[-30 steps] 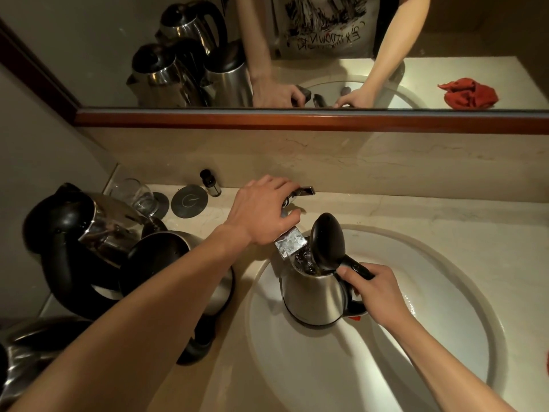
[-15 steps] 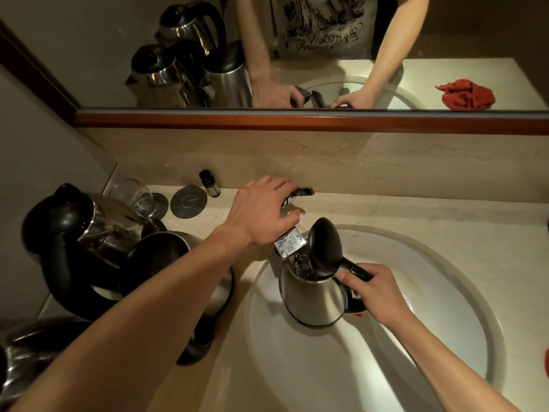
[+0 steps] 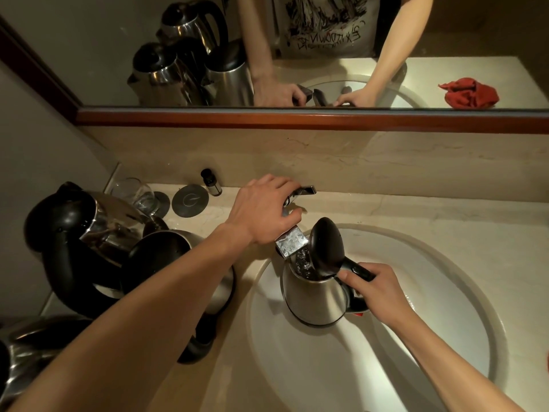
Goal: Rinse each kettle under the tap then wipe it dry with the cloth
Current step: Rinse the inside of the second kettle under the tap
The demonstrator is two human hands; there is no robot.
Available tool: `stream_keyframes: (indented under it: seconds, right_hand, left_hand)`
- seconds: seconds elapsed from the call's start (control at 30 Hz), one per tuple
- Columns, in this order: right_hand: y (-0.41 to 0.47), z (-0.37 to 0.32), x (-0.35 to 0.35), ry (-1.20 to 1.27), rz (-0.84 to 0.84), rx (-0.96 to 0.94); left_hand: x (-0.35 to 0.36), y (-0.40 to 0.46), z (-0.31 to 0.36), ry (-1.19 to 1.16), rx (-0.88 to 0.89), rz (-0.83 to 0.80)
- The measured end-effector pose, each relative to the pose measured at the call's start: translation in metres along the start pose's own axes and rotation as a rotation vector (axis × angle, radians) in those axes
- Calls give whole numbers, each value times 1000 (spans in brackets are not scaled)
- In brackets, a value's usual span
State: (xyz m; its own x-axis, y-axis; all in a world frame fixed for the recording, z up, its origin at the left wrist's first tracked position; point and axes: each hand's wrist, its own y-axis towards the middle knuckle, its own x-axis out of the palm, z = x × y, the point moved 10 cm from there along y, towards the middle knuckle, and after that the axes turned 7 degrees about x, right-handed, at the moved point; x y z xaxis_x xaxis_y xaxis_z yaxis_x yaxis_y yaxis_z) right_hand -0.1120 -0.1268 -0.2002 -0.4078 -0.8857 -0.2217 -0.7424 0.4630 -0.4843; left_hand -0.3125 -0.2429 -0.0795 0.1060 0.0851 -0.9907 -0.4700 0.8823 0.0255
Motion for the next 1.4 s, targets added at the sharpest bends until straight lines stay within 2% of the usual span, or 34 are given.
stream_keyframes:
  seconds: [0.97,1.4]
  right_hand:
    - [3,5,0,16,-16,1]
    - [5,2,-2,-45,9,-16]
  left_hand:
    - [0,0,1,0,12,-21]
    - [4,5,23,58,221,-143]
